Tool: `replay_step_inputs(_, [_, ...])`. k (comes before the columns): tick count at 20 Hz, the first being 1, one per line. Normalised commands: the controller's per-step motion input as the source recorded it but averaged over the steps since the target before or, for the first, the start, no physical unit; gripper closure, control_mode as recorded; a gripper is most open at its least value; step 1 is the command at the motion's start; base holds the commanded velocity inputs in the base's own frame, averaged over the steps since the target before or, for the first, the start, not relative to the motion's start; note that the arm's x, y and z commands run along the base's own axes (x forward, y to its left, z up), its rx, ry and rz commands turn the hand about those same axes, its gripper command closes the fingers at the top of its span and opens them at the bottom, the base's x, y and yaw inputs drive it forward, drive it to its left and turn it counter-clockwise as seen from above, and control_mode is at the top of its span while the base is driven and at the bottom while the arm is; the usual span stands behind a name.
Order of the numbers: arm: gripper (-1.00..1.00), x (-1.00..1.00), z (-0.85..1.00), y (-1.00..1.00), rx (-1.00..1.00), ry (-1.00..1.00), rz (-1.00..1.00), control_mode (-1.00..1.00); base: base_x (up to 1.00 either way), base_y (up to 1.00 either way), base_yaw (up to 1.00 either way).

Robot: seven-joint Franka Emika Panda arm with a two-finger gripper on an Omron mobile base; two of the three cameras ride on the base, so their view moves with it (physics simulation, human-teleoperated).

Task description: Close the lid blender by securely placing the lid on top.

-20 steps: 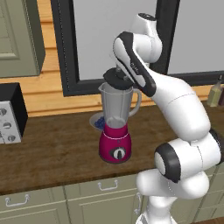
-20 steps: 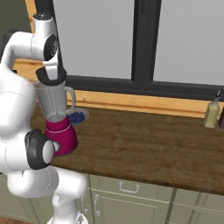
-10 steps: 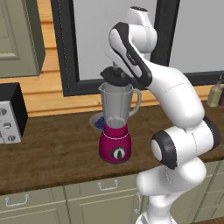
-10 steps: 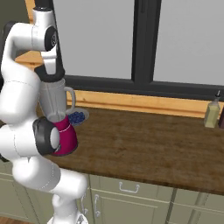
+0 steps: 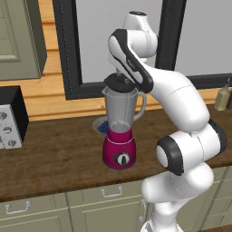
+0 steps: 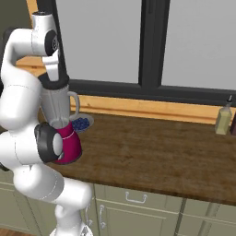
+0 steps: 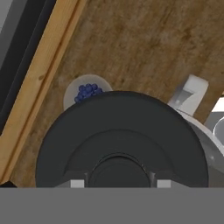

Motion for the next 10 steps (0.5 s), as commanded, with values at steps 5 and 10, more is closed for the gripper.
replay_step_inputs(5, [1.0, 0.09, -0.06, 0.06, -0.01, 0.0, -0.01, -1.0, 0.0, 0.0, 0.0])
replay_step_inputs(10, [1.0, 0.1, 0.0, 0.11, 0.0, 0.0, 0.0, -1.0, 0.0, 0.0, 0.0])
